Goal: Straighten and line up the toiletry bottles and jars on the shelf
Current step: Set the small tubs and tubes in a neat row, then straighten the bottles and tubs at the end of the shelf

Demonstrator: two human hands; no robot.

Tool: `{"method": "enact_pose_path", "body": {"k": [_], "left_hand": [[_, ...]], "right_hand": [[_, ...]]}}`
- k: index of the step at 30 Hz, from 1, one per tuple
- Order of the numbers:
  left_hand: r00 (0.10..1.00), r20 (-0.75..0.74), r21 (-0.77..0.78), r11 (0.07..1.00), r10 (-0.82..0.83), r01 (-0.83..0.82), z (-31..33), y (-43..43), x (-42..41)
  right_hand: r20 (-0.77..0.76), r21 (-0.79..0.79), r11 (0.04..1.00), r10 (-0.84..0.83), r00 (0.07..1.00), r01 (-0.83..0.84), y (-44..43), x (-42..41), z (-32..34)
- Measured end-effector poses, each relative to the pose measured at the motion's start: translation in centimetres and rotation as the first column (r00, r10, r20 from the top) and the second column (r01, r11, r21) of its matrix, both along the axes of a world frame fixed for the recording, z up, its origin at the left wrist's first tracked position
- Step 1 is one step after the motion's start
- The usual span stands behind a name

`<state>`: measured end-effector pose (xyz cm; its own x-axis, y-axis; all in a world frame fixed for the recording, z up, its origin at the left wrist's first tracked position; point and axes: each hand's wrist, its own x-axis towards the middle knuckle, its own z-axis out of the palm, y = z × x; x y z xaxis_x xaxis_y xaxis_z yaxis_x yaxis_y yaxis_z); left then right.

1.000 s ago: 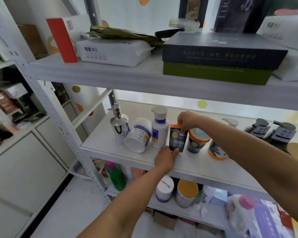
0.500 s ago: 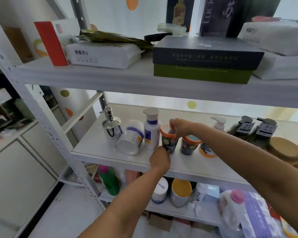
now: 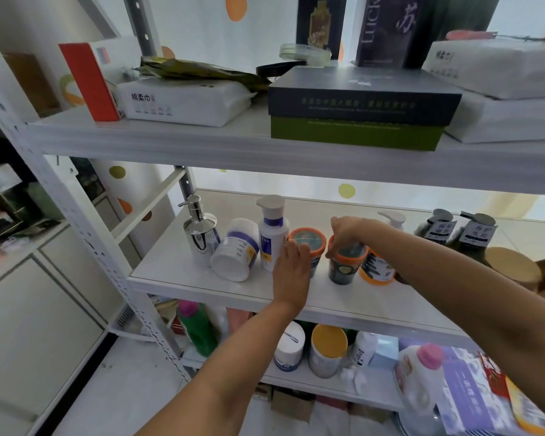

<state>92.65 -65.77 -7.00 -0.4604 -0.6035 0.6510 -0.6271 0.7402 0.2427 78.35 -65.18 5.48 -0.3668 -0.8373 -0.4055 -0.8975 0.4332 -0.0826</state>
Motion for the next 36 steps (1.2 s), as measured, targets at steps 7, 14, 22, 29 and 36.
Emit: {"method": "enact_pose_path", "body": {"k": [7,14,22,29,36], "left_hand": [[0.973,0.216,-0.08,0.995,0.081,-0.065,0.7,-0.1,-1.0],[0.968,0.25,-0.048,0.999,0.008,0.004,0.9,-1.2,-1.3],[0.982,0.185,-0.275,0.961,0.04,0.013,-2.3,-1.1,3.6],[0.89,-0.165,0.009,0.903,0.425,-0.429,0.0,-2.5,7.6],[0.737,-0.199,0.893,0.428,0.646,-0.135,2.1,-3.4,9.7]], "right_hand": [[-0.058,-0.046,0.999,-0.014,0.998,0.012,0.6,0.2,0.0],[-0.058,-0.045,0.999,0.003,0.998,-0.006,0.1,-0.3,-0.3],[0.146,-0.09,0.986,0.152,0.977,-0.14,-2.6,2.6,3.3],[0.297,-0.269,0.953,0.218,0.93,-0.138,-6.5,8.3,5.3],[-0.043,-0.282,0.91,0.305,0.951,-0.305,-8.6,12.2,4.5]]}}
